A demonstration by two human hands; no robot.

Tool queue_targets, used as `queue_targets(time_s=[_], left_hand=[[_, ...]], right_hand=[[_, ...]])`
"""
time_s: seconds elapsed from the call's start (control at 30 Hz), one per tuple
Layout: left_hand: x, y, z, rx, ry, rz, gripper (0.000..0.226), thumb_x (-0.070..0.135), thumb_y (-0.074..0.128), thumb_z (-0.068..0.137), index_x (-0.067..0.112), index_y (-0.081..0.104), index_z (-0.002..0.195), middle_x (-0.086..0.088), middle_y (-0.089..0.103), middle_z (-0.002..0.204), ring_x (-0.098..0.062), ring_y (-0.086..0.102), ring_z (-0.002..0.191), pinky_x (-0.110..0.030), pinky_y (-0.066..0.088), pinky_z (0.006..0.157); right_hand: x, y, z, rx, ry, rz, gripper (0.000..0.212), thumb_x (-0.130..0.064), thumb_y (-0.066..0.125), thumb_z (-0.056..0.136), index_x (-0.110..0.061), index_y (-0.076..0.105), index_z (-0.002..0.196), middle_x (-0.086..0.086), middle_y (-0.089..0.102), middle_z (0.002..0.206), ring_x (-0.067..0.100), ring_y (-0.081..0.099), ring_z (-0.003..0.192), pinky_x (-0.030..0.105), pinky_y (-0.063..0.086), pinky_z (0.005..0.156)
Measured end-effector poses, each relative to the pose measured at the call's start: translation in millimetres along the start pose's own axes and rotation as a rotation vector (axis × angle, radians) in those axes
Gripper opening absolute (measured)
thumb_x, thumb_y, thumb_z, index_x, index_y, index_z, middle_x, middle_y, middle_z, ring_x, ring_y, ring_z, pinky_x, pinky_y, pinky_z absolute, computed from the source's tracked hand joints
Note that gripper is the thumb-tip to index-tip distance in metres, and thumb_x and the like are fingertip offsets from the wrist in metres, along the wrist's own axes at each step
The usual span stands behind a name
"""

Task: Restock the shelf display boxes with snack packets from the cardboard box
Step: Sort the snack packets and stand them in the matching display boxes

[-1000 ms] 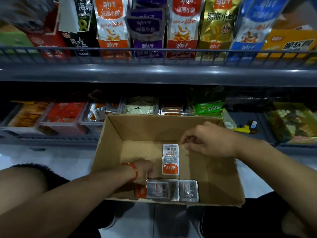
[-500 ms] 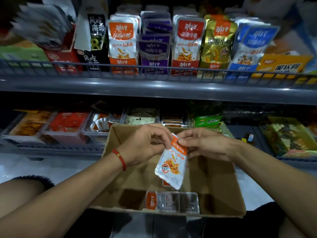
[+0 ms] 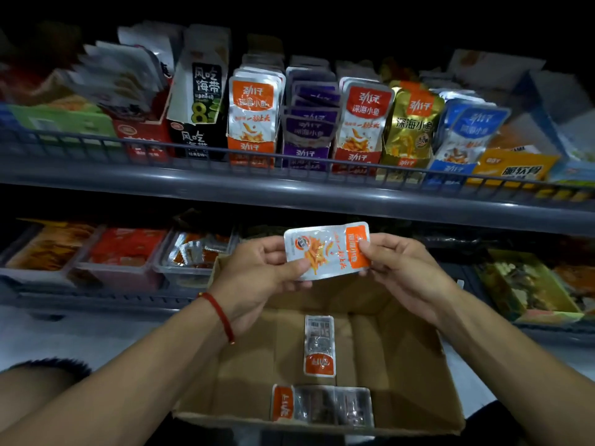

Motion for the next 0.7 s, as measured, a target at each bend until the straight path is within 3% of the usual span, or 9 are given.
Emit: queue_targets(time_s=[0.1,0.27,0.4,0.47,0.53,0.7], left_hand=[[13,4,-2,-0.044,0.004,-0.085,0.027,-0.001,0.067,0.088,-0.005,0.065,0.115,-0.020,0.075,0.107,-0.028,0.074,0.096,-0.033,0.063,0.075],[38,-7,-2,-0.024,0.049,-0.232,0.034,0.019,0.071,0.078,-0.003,0.070,0.104,-0.019,0.076,0.101,-0.020,0.074,0.084,-0.026,0.061,0.065],[65,-33,3,0.089,0.166,-0.320,0.028,0.024,0.074,0.072,0.005,0.073,0.092,-0.010,0.076,0.085,-0.014,0.068,0.070,-0.020,0.056,0.060],[74,-49,5,0.156,0.201,-0.350,0.027,0.029,0.075,0.074,0.010,0.072,0.093,-0.005,0.073,0.081,-0.012,0.065,0.068,-0.020,0.055,0.061],[79,-65,6,0.232,0.216,-0.331,0.025,0.031,0.076,0.077,0.014,0.071,0.095,-0.003,0.073,0.084,-0.012,0.065,0.070,-0.021,0.055,0.062],[80,-85,4,0.352,0.206,-0.323,0.007,0.017,0.071,0.090,0.016,0.068,0.096,-0.006,0.071,0.085,-0.013,0.064,0.064,-0.023,0.054,0.057]], right_hand=[[-13,2,-8,0.036,-0.020,0.015,0.027,-0.014,0.065,0.095,0.001,0.069,0.118,0.018,0.076,0.109,0.021,0.074,0.096,0.028,0.058,0.084],[-71,13,-15,0.119,-0.169,-0.159,0.022,-0.014,0.068,0.092,-0.003,0.070,0.110,0.015,0.077,0.104,0.027,0.073,0.101,0.032,0.060,0.081],[-162,59,-34,0.178,-0.549,-0.541,0.003,-0.016,0.069,0.094,-0.018,0.071,0.093,-0.002,0.078,0.087,0.008,0.075,0.088,0.023,0.061,0.075],[-211,93,-47,0.209,-0.814,-0.756,0.007,-0.018,0.070,0.095,-0.025,0.069,0.094,-0.013,0.073,0.088,0.001,0.072,0.086,0.021,0.059,0.080],[-250,120,-48,0.268,-0.987,-0.936,0.009,-0.027,0.069,0.095,-0.026,0.070,0.104,-0.012,0.070,0.094,0.003,0.070,0.088,0.025,0.058,0.082],[-298,173,-11,0.334,-1.116,-1.197,0.025,-0.035,0.064,0.099,-0.018,0.071,0.116,-0.005,0.071,0.108,0.001,0.063,0.097,0.018,0.053,0.083]])
Point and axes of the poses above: each hand's wrist, its own z-axis towards the middle knuckle, its own y-axis out of the palm, x = y × z, the point moved 10 cm from there along z, towards the middle knuckle
